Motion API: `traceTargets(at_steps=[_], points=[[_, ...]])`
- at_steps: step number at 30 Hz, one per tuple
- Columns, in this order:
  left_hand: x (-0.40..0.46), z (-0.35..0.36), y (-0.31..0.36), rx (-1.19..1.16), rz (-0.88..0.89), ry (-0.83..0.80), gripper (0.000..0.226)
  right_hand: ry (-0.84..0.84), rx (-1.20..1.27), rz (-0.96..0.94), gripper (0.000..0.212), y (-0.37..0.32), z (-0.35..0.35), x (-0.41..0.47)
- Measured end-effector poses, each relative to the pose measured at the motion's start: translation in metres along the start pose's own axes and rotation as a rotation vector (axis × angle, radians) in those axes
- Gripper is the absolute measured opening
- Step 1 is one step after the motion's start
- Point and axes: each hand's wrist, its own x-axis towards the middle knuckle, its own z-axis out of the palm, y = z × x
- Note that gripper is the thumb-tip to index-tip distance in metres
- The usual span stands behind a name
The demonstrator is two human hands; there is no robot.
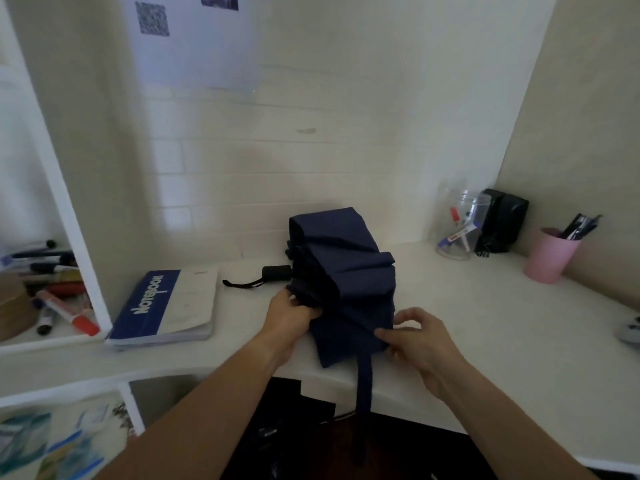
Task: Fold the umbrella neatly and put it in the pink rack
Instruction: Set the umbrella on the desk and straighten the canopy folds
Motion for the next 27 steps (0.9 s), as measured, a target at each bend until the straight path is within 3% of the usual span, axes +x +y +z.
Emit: traceTargets(at_steps=[5,8,11,12,14,16,17,18,20,24,27], points=[[0.014,-0.001,0.000,0.022,-0.023,-0.150,0.081,-0.113,-0.137,-0.074,0.030,0.017,-0.001,-0.016],[0.007,-0.005,0.005,0.149,-0.010,-0.164,0.085,-0.090,-0.300,-0.120,0.032,0.015,-0.005,-0.008],[-0.012,-0.009,0.007,0.430,0.092,-0.024,0.091,0.023,-0.749,-0.331,0.032,0.008,-0.012,0.001],[-0.019,-0.010,0.005,0.580,0.215,0.082,0.091,0.086,-0.879,-0.450,0.030,0.006,-0.015,0.002],[-0.036,-0.012,0.000,0.761,0.684,0.222,0.070,0.092,-0.924,-0.726,0.024,0.003,-0.021,0.004],[-0.047,-0.012,-0.002,0.887,1.092,0.067,0.037,-0.026,-0.925,-0.895,0.024,0.004,-0.023,0.008],[-0.048,-0.012,-0.004,0.983,1.180,-0.090,0.026,-0.084,-0.947,-0.917,0.026,0.004,-0.023,0.011],[-0.045,-0.014,-0.008,1.094,1.196,-0.233,0.021,-0.124,-0.973,-0.906,0.029,0.005,-0.024,0.014],[-0.036,-0.021,-0.019,1.321,1.096,-0.382,0.033,-0.197,-1.028,-0.832,0.040,0.010,-0.025,0.017],[-0.023,-0.040,-0.029,1.590,0.761,-0.466,0.061,-0.268,-1.132,-0.746,0.050,0.019,-0.035,0.019],[-0.026,-0.044,-0.027,1.647,0.693,-0.517,0.062,-0.254,-1.188,-0.801,0.049,0.017,-0.035,0.011]])
